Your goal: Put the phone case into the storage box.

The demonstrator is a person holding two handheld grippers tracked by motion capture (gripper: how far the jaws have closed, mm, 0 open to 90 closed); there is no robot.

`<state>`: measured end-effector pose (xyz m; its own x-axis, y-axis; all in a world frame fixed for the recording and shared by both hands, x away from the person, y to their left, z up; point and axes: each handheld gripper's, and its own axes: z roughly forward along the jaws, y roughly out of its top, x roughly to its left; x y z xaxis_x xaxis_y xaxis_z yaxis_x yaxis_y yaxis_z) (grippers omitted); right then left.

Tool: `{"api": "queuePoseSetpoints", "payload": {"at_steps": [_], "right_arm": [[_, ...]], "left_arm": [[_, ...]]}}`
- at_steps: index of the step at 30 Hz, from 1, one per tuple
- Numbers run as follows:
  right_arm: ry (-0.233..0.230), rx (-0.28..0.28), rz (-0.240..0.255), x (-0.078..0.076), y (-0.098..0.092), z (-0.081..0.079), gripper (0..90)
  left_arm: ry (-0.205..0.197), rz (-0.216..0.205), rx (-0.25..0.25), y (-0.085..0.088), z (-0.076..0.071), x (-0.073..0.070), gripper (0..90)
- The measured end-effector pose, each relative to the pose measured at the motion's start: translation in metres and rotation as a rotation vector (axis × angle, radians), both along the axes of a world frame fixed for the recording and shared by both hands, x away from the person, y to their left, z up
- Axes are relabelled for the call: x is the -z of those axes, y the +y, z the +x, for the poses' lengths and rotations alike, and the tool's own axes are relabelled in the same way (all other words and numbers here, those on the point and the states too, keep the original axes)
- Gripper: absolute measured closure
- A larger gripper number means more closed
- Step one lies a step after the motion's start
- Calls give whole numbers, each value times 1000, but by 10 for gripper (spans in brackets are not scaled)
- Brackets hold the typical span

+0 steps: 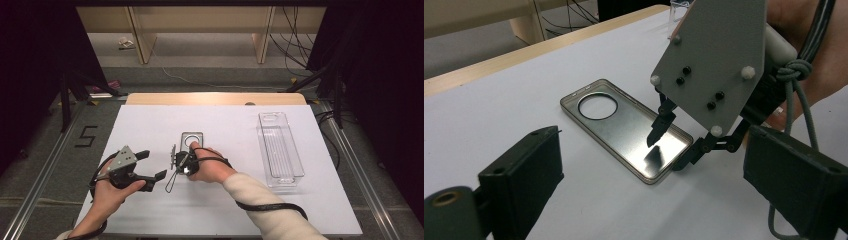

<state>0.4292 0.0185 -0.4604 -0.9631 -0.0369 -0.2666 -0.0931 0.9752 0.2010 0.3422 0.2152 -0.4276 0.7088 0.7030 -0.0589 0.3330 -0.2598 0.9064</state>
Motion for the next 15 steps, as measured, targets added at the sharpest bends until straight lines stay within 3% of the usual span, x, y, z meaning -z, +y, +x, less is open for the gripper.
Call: {"api": "queuePoseSetpoints", "payload": {"at_steps": [8,15], "right_arm": [[16,-28,-48,-1,4,-2,705],[33,-31,-52,-1,4,-3,768]], "left_arm": [[0,3,0,0,0,0,85],[-1,2,0,0,0,0,85]]}}
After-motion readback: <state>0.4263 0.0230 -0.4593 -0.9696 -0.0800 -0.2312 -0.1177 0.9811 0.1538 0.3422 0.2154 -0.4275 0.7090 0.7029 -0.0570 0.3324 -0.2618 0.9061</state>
